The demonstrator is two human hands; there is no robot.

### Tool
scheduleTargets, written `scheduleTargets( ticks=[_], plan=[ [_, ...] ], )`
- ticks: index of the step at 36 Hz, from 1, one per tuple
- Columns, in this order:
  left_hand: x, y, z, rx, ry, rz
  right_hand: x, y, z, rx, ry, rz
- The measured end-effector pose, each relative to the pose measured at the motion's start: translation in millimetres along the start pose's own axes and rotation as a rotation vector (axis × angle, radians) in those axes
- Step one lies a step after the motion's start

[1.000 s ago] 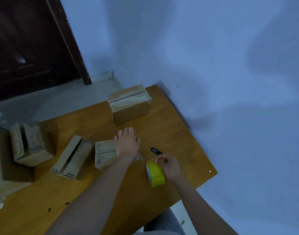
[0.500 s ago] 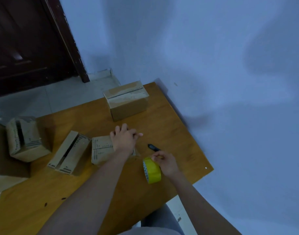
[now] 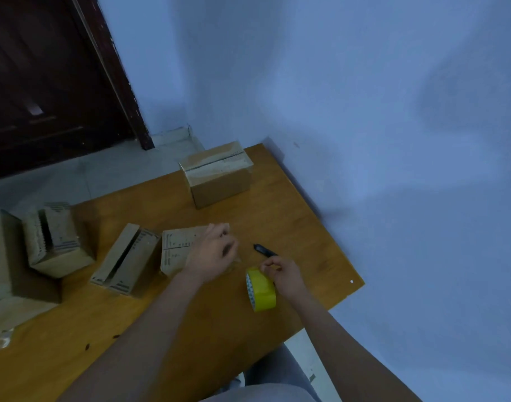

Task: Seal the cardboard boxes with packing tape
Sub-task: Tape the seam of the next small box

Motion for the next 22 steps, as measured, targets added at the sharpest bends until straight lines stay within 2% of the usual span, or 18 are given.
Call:
scheduleTargets(
  ticks=[7,12,14,16,22],
  plan=[
    [6.5,14.1,-18.6,-0.313,0.074,0.180,-0.7,0.4,-2.7,0.004,0.011,-0.020],
    [12.1,17.2,-19.8,-0.411,0.081,0.350,1.0,3.1,-4.4,0.015,0.007,-0.053],
    [13.1,20.8,-21.5,-0.394,0.073,0.398,2.8,4.7,-5.5,0.010,0.015,-0.055],
    [16.7,19.4,-20.8,-0.295,0.069,0.435,3.7,4.6,-6.5,0.011,0.022,-0.063],
    [15.0,13.4,-16.9,-0.115,-0.087,0.487,-1.5,3.2,-11.9,0.015,0.009,-0.065]
  ],
)
Point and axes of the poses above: each hand's wrist, its own z-axis towards the middle knuckle, its own y-axis out of the palm, x = y × z, the point moved 9 cm from there along z, towards the middle knuckle, and after that the axes turned 6 degrees about y, right-handed, at the moved point
